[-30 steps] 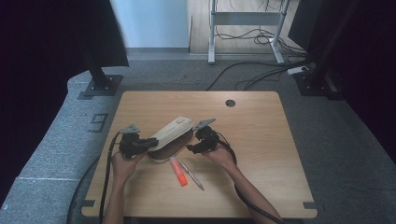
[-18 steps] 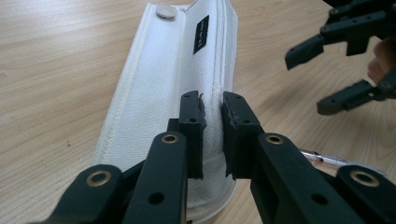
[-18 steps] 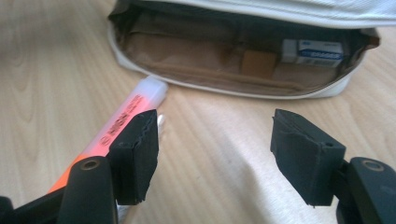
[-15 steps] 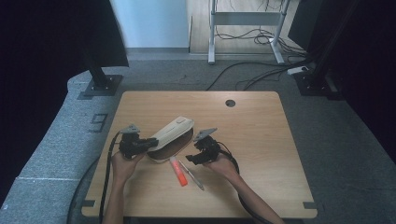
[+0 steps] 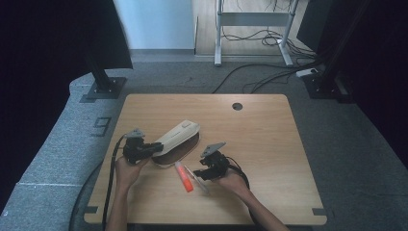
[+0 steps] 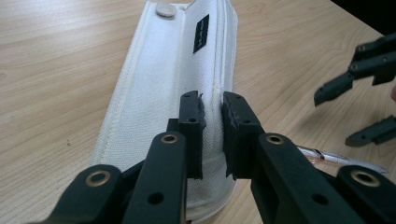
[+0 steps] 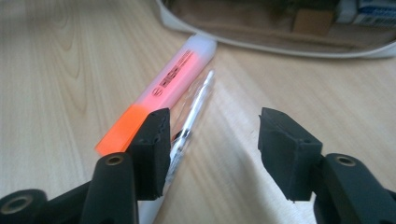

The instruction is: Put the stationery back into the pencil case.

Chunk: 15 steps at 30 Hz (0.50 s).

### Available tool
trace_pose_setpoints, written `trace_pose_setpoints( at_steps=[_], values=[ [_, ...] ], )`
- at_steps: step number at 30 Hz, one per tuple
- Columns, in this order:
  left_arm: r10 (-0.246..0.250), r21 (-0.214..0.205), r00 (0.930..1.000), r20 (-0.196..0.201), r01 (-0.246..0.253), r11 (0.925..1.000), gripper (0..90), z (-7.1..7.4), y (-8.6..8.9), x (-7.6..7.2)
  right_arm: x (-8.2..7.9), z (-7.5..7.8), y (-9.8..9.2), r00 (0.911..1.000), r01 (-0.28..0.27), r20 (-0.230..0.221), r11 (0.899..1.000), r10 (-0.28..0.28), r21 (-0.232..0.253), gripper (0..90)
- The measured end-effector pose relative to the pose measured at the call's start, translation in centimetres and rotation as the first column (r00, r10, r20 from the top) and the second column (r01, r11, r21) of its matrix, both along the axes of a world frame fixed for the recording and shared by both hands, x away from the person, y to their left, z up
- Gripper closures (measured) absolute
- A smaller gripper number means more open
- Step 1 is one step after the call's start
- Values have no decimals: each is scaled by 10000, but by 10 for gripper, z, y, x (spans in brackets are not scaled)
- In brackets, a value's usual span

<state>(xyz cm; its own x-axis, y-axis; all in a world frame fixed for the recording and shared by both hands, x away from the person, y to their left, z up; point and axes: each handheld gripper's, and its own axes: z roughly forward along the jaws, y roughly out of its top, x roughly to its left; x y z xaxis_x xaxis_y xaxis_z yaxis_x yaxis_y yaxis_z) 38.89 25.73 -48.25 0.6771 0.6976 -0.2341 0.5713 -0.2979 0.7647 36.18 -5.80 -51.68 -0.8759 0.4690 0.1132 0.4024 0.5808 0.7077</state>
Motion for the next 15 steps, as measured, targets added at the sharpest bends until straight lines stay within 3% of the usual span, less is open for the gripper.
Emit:
trace_pose_setpoints(
  at_steps=[7,15],
  values=[
    [3,34,10000,15,-3,10000,788,0,0,0,-13,-10,-1,9997,-154,-169,9997,151,-184,502],
    [-10,93,10000,3,10,10000,788,0,-1,0,-27,-16,1,9993,-369,-56,9989,367,-294,565]
  ],
)
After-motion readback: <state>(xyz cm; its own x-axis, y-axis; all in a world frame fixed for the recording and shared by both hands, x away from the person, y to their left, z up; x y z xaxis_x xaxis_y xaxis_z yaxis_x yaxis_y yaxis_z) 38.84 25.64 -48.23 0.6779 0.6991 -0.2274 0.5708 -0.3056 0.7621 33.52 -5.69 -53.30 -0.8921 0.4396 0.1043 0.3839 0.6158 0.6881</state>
